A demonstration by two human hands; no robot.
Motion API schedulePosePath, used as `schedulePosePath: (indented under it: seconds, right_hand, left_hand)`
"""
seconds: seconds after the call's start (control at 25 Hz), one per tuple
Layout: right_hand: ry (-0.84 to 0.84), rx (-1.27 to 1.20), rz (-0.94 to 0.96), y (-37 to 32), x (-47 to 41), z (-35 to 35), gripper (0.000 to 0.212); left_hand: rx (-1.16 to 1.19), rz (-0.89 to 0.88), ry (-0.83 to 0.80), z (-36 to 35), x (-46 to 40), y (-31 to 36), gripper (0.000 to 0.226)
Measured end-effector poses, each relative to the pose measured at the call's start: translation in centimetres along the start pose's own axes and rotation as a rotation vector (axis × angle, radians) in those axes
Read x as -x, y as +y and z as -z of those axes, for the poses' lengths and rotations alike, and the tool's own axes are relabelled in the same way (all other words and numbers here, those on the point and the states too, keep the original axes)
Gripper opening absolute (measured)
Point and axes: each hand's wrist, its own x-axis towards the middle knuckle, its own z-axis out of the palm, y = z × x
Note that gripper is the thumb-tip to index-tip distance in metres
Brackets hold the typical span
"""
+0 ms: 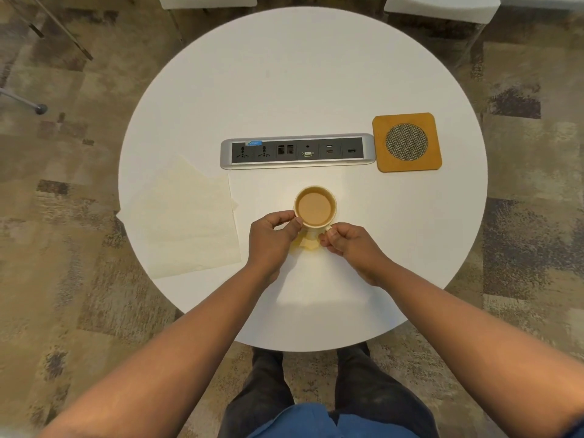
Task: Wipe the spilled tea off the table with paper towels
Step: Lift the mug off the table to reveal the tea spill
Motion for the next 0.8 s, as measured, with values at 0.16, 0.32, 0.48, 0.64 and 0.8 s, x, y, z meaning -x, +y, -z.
schedulePosePath:
  seconds: [0.16,0.32,0.48,0.64,0.8]
  right_hand:
    - [0.021,-0.027,0.021,0.0,0.9,1.2,0.028]
    - [0.070,-0.084,0.037,-0.2,2.5,3.0,0.022]
    - [0.146,-0.146,0.049,0.2,4.3,5.9,0.021]
    - [0.251,-0.194,0.053,1.4,6.2,9.4,0.024]
    - [0.341,-0.245,0.066,2.8,7.8,12.6,0.025]
  left_hand:
    - [-0.014,-0.033,-0.077,-0.4,0.6,0.2,0.023]
    - [-0.094,-0.059,-0.174,-1.7,1.1,0.6,0.041]
    - [-0.230,-0.110,-0.309,-4.5,2.0,1.2,0.059]
    - [-0.323,-0.154,-0.440,-8.7,3.0,1.8,0.067]
    - [-0.368,-0.175,-0.510,-12.9,3.5,1.6,0.065]
